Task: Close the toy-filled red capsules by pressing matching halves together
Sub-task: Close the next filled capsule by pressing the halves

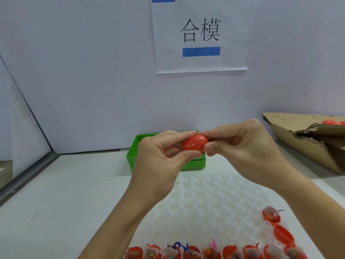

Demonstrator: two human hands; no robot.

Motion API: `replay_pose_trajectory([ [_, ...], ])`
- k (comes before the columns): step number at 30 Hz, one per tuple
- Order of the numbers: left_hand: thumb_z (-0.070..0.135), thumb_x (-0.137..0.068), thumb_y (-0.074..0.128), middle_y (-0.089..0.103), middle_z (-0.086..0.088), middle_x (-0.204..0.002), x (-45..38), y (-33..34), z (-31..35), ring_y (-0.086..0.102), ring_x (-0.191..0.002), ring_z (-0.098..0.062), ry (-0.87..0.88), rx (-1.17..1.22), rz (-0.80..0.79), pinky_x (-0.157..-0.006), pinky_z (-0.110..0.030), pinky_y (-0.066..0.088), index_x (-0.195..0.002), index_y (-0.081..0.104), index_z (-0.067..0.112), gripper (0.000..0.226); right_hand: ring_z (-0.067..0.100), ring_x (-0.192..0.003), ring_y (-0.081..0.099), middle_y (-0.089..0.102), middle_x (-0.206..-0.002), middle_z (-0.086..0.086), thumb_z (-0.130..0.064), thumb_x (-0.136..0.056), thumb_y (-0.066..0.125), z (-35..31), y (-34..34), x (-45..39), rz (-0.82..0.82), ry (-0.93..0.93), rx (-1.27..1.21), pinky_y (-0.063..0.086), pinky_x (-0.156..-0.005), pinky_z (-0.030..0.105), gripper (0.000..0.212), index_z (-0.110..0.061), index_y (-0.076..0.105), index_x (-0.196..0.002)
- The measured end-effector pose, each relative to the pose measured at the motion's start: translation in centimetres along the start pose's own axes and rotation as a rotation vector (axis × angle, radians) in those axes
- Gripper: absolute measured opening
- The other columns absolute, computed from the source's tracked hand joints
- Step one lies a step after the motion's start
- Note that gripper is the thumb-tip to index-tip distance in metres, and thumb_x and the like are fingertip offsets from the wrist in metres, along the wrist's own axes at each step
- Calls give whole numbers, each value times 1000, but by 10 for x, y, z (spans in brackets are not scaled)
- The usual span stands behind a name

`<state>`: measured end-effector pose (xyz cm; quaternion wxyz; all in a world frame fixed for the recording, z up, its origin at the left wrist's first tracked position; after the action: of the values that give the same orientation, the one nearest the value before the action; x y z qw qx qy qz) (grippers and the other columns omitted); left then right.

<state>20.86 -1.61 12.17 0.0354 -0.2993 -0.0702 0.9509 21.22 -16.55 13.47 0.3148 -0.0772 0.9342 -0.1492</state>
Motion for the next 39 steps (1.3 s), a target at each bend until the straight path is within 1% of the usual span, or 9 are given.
replay_pose_trajectory([
  [4,-5,-70,79,75,1,-94,0,1,0,72,-83,-5,-6,-30,1,-78,-14,54,-101,77,14,36,8,-70,71,76,-73,-7,6,-82,74,3,-1,0,3,23,65,58,-73,28,40,-33,78,-88],
  [8,-5,-71,80,74,5,-94,2,2,-1,71,-83,-5,-4,-109,11,-78,-15,55,-102,77,16,38,17,-68,68,74,-73,-2,3,-82,76,1,-2,0,4,7,153,57,-72,42,41,-37,78,-88],
  [12,-1,-71,82,72,7,-90,3,3,-2,68,-86,-8,-4,-188,17,-81,-20,56,-103,77,21,39,16,-66,65,73,-72,-5,0,-83,76,0,0,0,-30,-21,251,53,-65,34,36,-36,77,-89],
  [15,-1,-71,81,72,8,-90,3,3,-3,68,-85,-4,-13,-170,17,-78,-15,53,-103,77,19,38,14,-66,67,74,-72,-8,-1,-83,76,2,-1,-1,-25,-10,262,54,-65,29,30,-30,79,-91],
  [18,-1,-70,82,75,4,-90,3,4,-5,70,-85,-4,-34,-103,24,-78,-12,53,-102,78,17,37,11,-69,69,75,-73,-9,1,-83,75,3,-4,-1,-16,0,224,56,-66,22,33,-31,79,-91],
  [24,7,-69,83,76,8,-89,2,3,-7,70,-84,-4,-47,-74,33,-77,-11,51,-100,77,24,36,16,-72,69,76,-76,-4,1,-82,76,5,-6,-1,-10,12,211,57,-71,31,35,-33,78,-92],
  [30,20,-65,80,75,10,-91,2,3,-5,70,-86,-3,-21,-69,39,-77,-10,52,-102,77,24,37,2,-68,72,76,-74,-11,4,-81,75,7,-6,-1,13,29,141,53,-67,12,35,-29,78,-90],
  [36,7,-70,83,75,10,-91,3,3,-6,70,-88,-4,-15,-109,26,-78,-12,53,-103,77,22,36,1,-68,70,74,-72,-16,4,-82,75,3,-3,0,-8,7,165,52,-66,11,40,-36,76,-87],
  [39,4,-71,83,74,8,-90,2,2,-7,69,-89,-4,-15,-126,30,-77,-12,53,-104,77,19,37,4,-68,69,75,-72,-13,2,-82,76,5,-2,0,5,-8,210,53,-65,13,33,-29,79,-92],
])
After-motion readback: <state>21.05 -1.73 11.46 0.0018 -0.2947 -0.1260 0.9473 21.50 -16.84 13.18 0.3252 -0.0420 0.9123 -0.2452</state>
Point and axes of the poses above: each hand's wrist, its own x-axis away from the middle knuckle, its own y-axis out of the palm, z = x × y, the point moved 9 cm from there along -x, towards the middle knuckle
